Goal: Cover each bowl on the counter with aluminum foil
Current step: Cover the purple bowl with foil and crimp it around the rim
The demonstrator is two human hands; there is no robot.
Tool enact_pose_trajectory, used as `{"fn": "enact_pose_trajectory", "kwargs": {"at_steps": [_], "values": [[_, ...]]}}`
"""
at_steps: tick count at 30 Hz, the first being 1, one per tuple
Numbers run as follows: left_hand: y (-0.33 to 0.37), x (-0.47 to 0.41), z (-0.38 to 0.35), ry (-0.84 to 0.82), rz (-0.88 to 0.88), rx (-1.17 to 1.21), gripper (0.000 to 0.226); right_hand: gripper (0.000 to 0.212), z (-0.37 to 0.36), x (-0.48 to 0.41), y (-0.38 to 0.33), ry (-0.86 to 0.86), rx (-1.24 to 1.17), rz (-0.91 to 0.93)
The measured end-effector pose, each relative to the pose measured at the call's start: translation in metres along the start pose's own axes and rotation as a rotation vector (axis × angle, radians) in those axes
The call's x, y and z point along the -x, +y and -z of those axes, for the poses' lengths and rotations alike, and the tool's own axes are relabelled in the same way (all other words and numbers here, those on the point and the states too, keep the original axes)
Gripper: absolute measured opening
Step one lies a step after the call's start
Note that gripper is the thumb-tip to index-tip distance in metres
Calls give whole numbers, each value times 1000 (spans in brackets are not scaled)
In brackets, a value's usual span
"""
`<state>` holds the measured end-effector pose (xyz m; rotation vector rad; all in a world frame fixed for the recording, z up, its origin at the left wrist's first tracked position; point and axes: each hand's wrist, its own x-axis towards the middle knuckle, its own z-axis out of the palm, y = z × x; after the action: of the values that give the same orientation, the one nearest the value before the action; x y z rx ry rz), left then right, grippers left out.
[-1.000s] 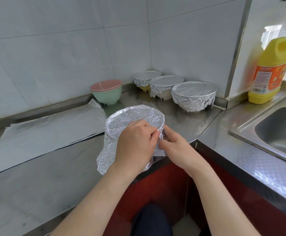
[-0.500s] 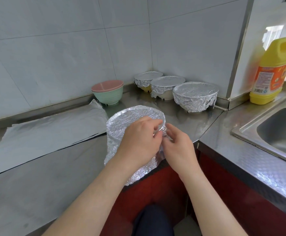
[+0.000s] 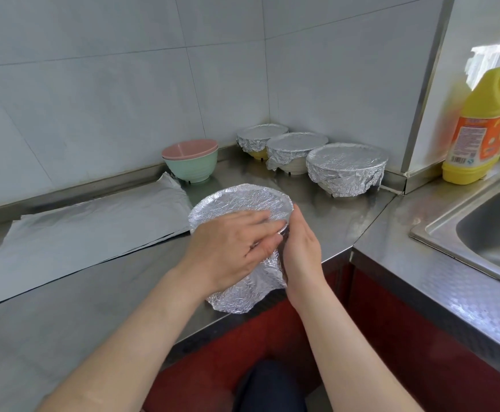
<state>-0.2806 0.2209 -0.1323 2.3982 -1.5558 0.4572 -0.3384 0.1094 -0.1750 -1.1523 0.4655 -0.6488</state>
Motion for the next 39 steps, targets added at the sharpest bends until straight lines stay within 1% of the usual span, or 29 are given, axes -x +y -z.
{"fn": "enact_pose_trajectory", "kwargs": {"at_steps": [1,2,4,5,6,7,9,10,12,14,15,17,19,20,21,22,24,25,26,27,29,32,34,36,39], "values": [[-1,0,-1,8,-7,-3,59,53,-1,-1,1,8,36,13],[-2,0,-2,20,-19,-6,58,63,-1,-2,2,7,68,11],[-2,1,-2,31,-49,-23,57,92,1,-4,4,-18,74,-19],[-2,0,-1,25,-63,-19,57,100,3,-7,4,-35,65,-34],[-2,0,-1,23,-66,13,57,99,4,-7,1,-48,55,-46],[-2,-1,-1,27,-52,69,56,91,5,-8,-2,-50,45,-58],[-4,-3,-3,72,-41,169,50,63,7,-11,-6,-7,11,-84],[-3,-2,-4,101,-57,172,47,53,8,-12,-5,4,9,-94],[0,-2,-6,147,-98,139,42,50,7,-12,-5,-15,27,-91],[1,-2,-7,160,-139,116,42,54,6,-14,-3,-36,52,-94],[0,-2,-5,153,-134,152,41,57,6,-15,-4,-42,70,-96],[-6,-3,3,160,-28,321,36,71,10,-18,-5,-29,112,-84],[-22,-5,14,295,149,428,27,86,15,-24,-6,-14,95,-94],[-35,-9,17,357,258,425,21,87,16,-25,-8,-9,85,-108],[-48,-13,20,375,365,413,18,85,16,-26,-12,-24,79,-127],[-59,-17,21,336,457,427,21,83,14,-24,-17,-40,74,-158],[-74,-23,16,183,575,591,30,79,6,-20,-28,-47,93,-198],[-77,-25,11,124,613,703,33,71,3,-19,-30,-45,111,-180],[-76,-25,7,101,635,785,35,61,1,-17,-32,-49,130,-150],[-74,-24,3,114,645,834,36,53,0,-17,-31,-51,151,-124],[-70,-22,-3,160,653,888,38,48,1,-20,-30,-62,178,-94],[-68,-17,-4,181,668,900,39,47,0,-25,-28,-71,236,-94],[-72,-15,-2,177,683,850,40,45,-1,-27,-30,-80,284,-104],[-77,-20,2,149,657,723,41,46,1,-29,-33,-80,307,-98],[-83,-39,12,41,561,488,39,49,4,-31,-42,-92,340,-63]]}}
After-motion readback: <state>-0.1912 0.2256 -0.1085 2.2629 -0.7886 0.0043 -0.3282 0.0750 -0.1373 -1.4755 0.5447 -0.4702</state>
